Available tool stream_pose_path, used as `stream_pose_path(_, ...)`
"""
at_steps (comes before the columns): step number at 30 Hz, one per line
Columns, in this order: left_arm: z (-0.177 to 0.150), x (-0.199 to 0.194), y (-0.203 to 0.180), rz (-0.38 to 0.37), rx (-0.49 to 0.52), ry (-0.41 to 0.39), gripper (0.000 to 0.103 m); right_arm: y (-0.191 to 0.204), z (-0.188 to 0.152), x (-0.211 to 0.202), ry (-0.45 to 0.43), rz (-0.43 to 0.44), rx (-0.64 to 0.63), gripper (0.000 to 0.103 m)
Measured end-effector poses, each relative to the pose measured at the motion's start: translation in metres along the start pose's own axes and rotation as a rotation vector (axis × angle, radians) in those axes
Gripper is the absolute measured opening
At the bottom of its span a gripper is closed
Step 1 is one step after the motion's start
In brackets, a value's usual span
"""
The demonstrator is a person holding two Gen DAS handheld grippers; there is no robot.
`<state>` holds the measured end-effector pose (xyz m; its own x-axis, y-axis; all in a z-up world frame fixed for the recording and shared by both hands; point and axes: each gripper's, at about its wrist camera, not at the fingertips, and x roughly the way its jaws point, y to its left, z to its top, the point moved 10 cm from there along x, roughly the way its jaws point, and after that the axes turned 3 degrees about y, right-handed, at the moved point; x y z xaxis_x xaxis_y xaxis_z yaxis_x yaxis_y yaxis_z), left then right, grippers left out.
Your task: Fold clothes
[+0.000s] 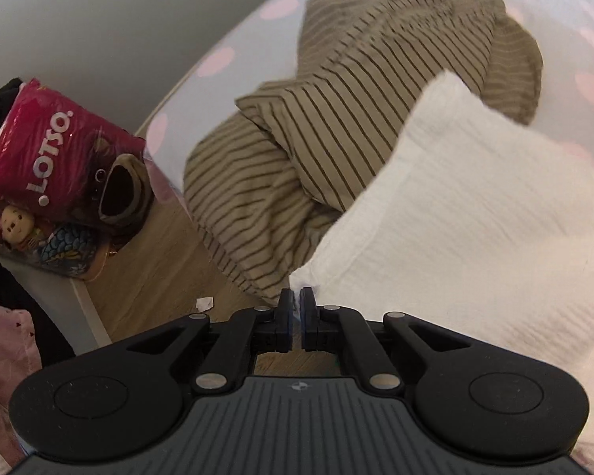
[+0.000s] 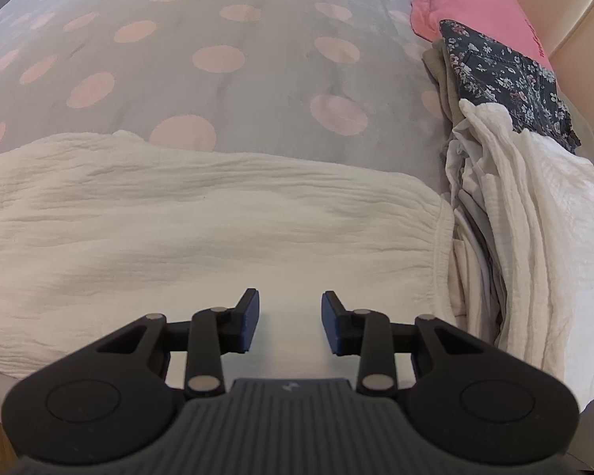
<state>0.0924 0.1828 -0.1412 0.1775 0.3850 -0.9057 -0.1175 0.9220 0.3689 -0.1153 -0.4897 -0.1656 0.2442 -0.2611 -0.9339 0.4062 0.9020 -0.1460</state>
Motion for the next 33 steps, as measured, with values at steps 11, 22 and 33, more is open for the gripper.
stream_pose_path(11,0.010,-0.045,-0.060,-0.112,0.065,-0.153,0.013,-0.079,-0.007,-0.003,0.017,0.057,0.360,0.042)
stream_pose_path(22,0.007,-0.088,-0.165,-0.152,0.331,-0.235,0.014,-0.136,-0.046,0.011,0.031,0.079,0.611,0.049)
stream_pose_path(33,0.008,-0.102,-0.218,-0.192,0.381,-0.227,0.017,-0.132,-0.052,0.075,0.160,0.112,0.659,0.050)
